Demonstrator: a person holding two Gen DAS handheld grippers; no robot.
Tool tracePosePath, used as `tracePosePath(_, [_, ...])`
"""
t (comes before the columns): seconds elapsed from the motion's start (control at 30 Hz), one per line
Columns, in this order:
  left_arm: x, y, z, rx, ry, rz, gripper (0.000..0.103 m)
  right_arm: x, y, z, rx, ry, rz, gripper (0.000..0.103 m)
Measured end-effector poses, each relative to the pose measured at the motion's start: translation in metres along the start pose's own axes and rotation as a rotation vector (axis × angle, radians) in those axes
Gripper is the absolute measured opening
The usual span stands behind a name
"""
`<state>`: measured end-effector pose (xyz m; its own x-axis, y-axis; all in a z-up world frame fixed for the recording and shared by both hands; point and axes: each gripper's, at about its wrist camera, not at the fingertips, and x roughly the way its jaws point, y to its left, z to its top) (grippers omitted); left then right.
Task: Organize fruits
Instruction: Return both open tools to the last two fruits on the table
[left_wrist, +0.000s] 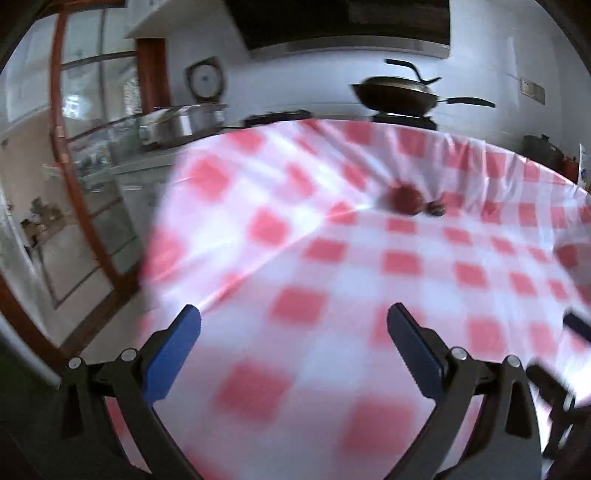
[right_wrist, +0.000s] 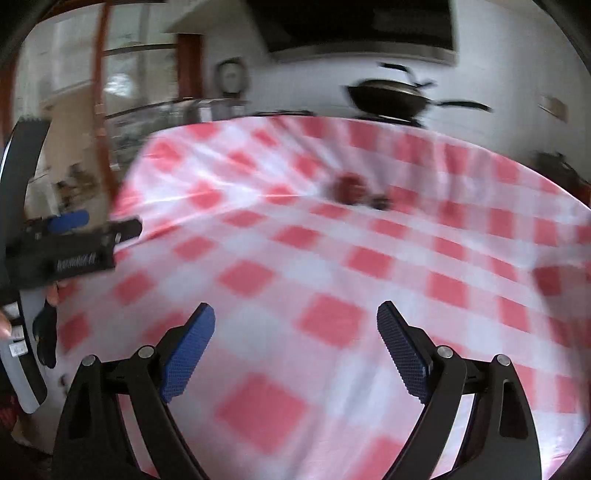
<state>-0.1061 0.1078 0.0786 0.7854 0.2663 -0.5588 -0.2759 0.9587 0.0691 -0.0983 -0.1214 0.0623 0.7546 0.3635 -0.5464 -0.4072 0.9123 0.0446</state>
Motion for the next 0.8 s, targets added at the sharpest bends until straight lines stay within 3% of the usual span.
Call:
tracePosePath(0.07, [0.035,-0.035,0.023,-0.009,0.002,-0.04,0.101,0.012,-0.029,0.005,0.054,0.006,-0.041,0.087])
tracePosePath(0.17, [0.08,-0.092,0.047,0.022,0.006,-0.037,0.101,0.024,-0.071,0.017,0.136,0.001,-0.08,0.087])
tracePosePath(0.33, [0.138,-0.144,0.077,0.02,-0.004,-0.076,0.101,0.045,-0.125,0.034,0.241,0.0,-0.116,0.087])
tracePosePath(0.6, [0.198,-0.147,0.106,-0.026,0.014,-0.156,0.101,0.127,-0.143,0.067,0.218,0.085,-0.14,0.087])
tracePosePath(0.8, [0.227,-0.127,0.119,-0.01,0.008,-0.117,0.101,0.211,-0.143,0.104,0.205,0.17,-0.151,0.086])
